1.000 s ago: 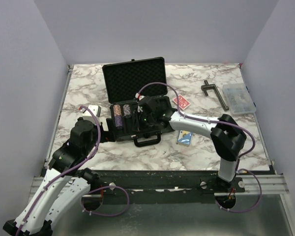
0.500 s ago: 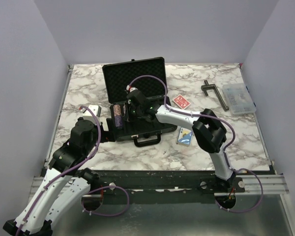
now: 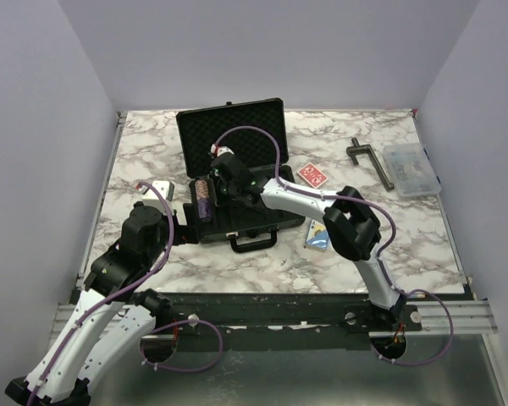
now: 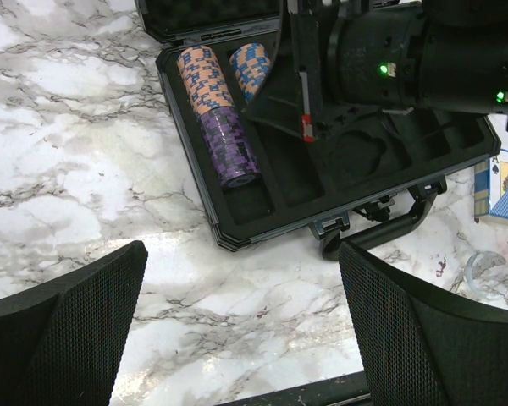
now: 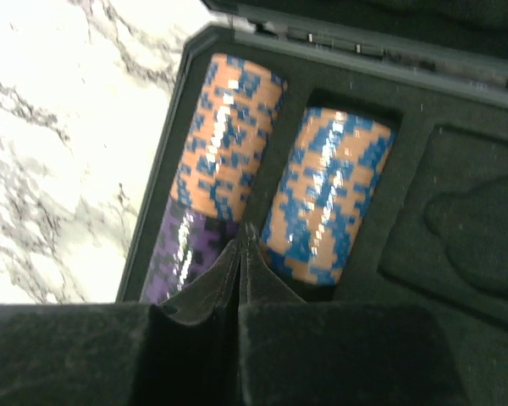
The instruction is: Pack up texas hold em set
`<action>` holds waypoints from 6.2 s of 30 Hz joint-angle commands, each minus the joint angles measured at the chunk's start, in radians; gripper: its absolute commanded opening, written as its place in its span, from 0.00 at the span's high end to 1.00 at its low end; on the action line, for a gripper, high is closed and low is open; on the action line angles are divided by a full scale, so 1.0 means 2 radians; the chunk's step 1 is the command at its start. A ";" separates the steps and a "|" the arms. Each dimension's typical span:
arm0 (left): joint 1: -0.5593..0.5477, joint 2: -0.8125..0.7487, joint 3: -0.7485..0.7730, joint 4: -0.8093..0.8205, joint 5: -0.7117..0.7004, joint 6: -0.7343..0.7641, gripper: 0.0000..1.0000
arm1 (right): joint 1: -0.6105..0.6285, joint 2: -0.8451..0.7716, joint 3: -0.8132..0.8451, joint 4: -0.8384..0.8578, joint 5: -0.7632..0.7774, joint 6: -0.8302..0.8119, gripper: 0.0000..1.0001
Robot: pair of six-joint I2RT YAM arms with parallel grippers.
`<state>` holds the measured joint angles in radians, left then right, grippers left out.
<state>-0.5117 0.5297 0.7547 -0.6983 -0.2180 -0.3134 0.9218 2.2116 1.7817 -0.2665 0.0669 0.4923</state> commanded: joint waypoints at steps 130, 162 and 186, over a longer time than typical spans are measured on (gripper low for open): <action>0.000 -0.012 -0.008 0.002 0.035 0.015 0.01 | -0.156 -0.361 -0.473 -0.116 0.152 0.132 0.00; 0.000 -0.010 -0.008 0.002 0.037 0.016 0.01 | -0.157 -0.363 -0.489 -0.123 0.172 0.132 0.36; 0.000 -0.013 -0.008 0.002 0.039 0.016 0.02 | -0.171 -0.393 -0.487 -0.131 0.165 0.137 0.39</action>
<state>-0.5117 0.5152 0.7490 -0.6979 -0.1638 -0.2928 0.5850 1.4433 0.8085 -0.5251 0.3878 0.7547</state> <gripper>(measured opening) 0.986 0.662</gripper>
